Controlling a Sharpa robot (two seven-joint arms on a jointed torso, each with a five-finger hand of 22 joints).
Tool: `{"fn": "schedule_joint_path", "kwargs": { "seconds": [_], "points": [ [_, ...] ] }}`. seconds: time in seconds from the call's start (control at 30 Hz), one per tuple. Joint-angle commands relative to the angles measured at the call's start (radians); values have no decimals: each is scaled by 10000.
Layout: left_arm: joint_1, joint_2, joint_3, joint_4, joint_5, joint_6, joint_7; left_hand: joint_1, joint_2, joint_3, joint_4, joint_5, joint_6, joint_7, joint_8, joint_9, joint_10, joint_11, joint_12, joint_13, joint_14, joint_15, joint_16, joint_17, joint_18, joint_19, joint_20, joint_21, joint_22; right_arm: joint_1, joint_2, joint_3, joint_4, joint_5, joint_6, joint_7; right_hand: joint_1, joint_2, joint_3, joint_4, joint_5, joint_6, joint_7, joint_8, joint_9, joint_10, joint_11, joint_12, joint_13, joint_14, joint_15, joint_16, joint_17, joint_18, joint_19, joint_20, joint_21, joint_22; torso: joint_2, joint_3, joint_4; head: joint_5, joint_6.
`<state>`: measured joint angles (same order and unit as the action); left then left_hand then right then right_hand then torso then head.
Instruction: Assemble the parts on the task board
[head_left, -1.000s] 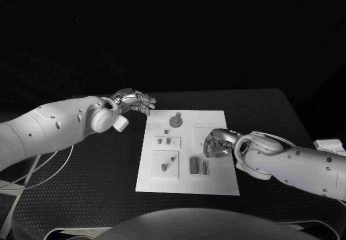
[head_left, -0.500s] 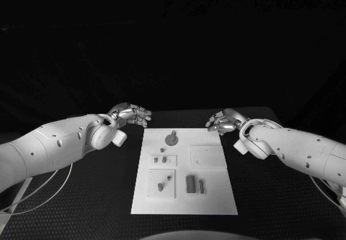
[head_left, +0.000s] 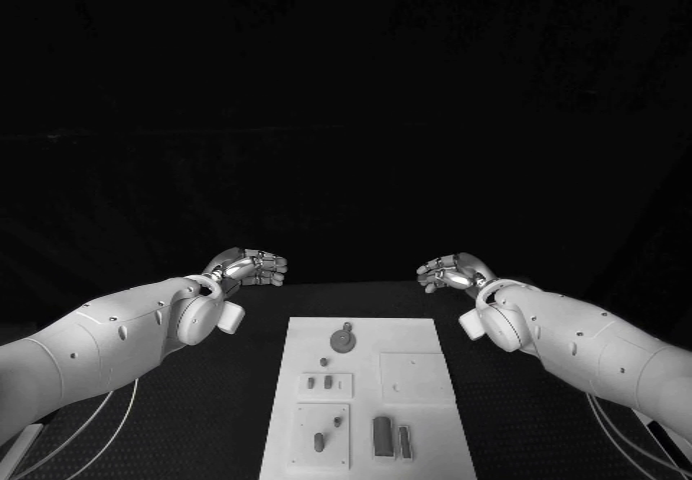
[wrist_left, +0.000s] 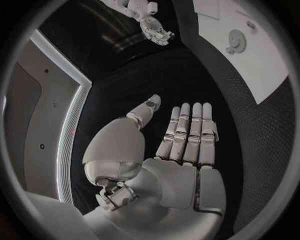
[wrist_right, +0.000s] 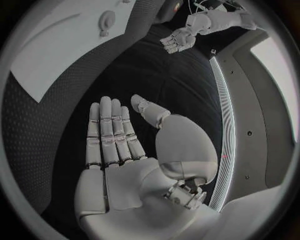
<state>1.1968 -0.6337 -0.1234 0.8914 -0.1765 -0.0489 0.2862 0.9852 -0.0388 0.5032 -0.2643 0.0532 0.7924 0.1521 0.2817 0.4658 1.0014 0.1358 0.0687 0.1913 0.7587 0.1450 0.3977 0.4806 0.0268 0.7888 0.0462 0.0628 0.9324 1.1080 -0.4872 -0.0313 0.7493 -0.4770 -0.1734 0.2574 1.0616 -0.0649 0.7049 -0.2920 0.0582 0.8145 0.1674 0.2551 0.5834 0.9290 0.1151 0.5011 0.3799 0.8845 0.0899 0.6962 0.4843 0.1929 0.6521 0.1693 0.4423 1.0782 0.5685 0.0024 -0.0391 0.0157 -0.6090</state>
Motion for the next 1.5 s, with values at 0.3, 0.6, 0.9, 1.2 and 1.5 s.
{"fn": "schedule_joint_path", "kwargs": {
  "seconds": [0.3, 0.6, 0.9, 1.2, 1.5],
  "points": [
    [-103, 95, 16, 9, 398, 306, 562, -282, 3, -180, -70, -12, -212, -8, -67, -12, -279, -23, -24, -337, -272, 67, -356, -145, -148, -197, 76, 11, -561, -88, -62, 126, 31, 944, 659, 603, -42, 332, -511, 32, -17, -593, 1, -100, -516, -84, 266, -2145, -1828, -1299, 592, -2438, -785, -339, -1249, 427, -1422, -700, -94, 75, 115, 107, 322],
    [-133, 154, 18, -83, 397, 366, 520, -287, 44, -197, -82, -11, -193, 40, -43, 1, -244, 4, 2, -395, -254, 89, -389, -158, -135, -162, 85, 20, -679, -214, -24, 163, -29, 1021, 574, 635, -69, 380, -584, 40, -16, -614, 35, -34, -645, 111, 282, -2381, -2143, -1213, 627, -2641, -858, -284, -1172, 459, -1507, -705, -58, 68, 122, 142, 325],
    [-170, 256, 8, -261, 304, 208, 347, -9852, 388, -5032, 2643, -532, -7924, -1521, -2817, -4658, -10014, -1358, -687, -1913, -7587, -1450, -3977, -4806, -268, -7888, -462, -628, -9324, -236, -31, 165, 78, 943, 426, 466, -3244, 649, -7049, 2920, -582, -8145, -1674, -2551, -5834, -9290, -1151, -5011, -3799, -8845, -899, -6962, -4843, -1929, -6521, -1693, -4423, -3724, -54, 103, 121, 147, 302],
    [-342, 29, 170, 668, 497, -770, 609, -9852, 388, -5032, 2643, -532, -7924, -1521, -2817, -4658, -10014, -1358, -687, -1913, -7587, -1450, -3977, -4806, -268, -7888, -462, -628, -9324, -277, -380, 183, 1056, 1403, -343, 726, -10616, 649, -7049, 2920, -582, -8145, -1674, -2551, -5834, -9290, -1151, -5011, -3799, -8845, -899, -6962, -4843, -1929, -6521, -1693, -4423, -10782, -239, -21, 385, -151, 95],
    [-806, -586, 608, 3192, 1020, -3427, 1322, -9852, 388, -5032, 2643, -532, -7924, -1521, -2817, -4658, -10014, -1358, -687, -1913, -7587, -1450, -3977, -4806, -268, -7888, -462, -628, -9324, -390, -1326, 232, 3713, 2654, -2432, 1432, -10616, 649, -7049, 2920, -582, -8145, -1674, -2551, -5834, -9290, -1151, -5011, -3799, -8845, -899, -6962, -4843, -1929, -6521, -1693, -4423, -10782, -243, -24, 391, -157, 90]
  ]
}}
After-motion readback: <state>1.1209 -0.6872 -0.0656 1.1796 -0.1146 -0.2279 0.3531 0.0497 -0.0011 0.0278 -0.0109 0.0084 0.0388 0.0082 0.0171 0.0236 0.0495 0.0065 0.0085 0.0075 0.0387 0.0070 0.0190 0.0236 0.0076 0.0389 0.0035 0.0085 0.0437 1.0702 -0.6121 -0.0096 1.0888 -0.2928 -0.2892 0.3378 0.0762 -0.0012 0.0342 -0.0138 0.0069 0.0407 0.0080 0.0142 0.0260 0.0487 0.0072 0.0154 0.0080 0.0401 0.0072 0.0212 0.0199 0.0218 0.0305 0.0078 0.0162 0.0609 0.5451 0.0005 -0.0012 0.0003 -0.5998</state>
